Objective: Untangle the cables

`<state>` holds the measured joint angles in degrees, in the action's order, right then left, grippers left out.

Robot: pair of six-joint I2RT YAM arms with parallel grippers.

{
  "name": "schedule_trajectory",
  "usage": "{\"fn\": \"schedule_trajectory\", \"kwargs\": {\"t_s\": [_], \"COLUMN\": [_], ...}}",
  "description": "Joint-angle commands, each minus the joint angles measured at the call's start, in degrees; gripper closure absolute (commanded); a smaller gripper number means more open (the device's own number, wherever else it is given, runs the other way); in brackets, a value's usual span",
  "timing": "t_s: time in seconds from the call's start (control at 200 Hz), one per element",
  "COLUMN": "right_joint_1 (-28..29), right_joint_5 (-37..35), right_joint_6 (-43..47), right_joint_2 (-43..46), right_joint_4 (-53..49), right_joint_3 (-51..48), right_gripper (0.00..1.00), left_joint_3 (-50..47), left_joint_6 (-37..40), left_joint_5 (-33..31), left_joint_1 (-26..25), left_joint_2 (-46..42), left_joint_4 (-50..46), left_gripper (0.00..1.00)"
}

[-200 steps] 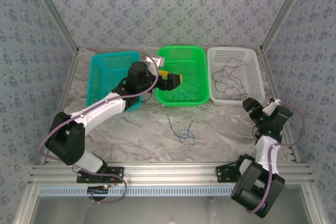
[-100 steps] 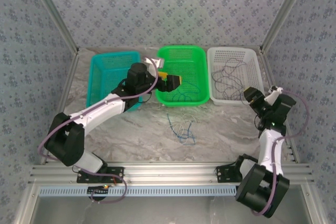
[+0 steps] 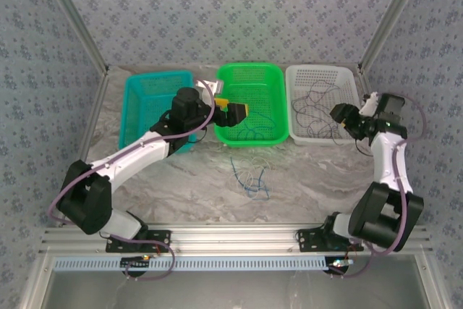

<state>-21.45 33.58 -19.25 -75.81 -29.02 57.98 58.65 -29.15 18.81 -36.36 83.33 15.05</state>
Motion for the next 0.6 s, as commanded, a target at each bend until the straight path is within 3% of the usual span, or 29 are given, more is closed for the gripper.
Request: {"fn": "schedule_trajectory", "kwargs": {"t_s": [0.0, 0.21, 0.6], "right_joint_1": [1.46, 3.02, 7.15], "right_joint_5": [-3.94, -6.43, -3.16], "right_joint_6": [5.18, 6.75, 4.23], "right_joint_2": [-2.76, -4.68, -16.59], "right_joint_4": [-13.11, -17.21, -11.26], "right_joint_3": [3.48, 5.13, 12.7], "right_gripper": [0.34, 0.28, 0.28], "left_joint_3": [-0.51, -0.74, -1.17], "left_joint_6": [0.92, 0.98, 1.02], "left_joint_5": [-0.52, -0.87, -1.67], "left_joint_1": [0.5, 0.53, 0.55], "left_joint_2": [-2.25, -2.4, -2.79], "left_joint_4": [0.14, -0.05, -0.82], "left_gripper": [0.01, 0.01, 0.01]}}
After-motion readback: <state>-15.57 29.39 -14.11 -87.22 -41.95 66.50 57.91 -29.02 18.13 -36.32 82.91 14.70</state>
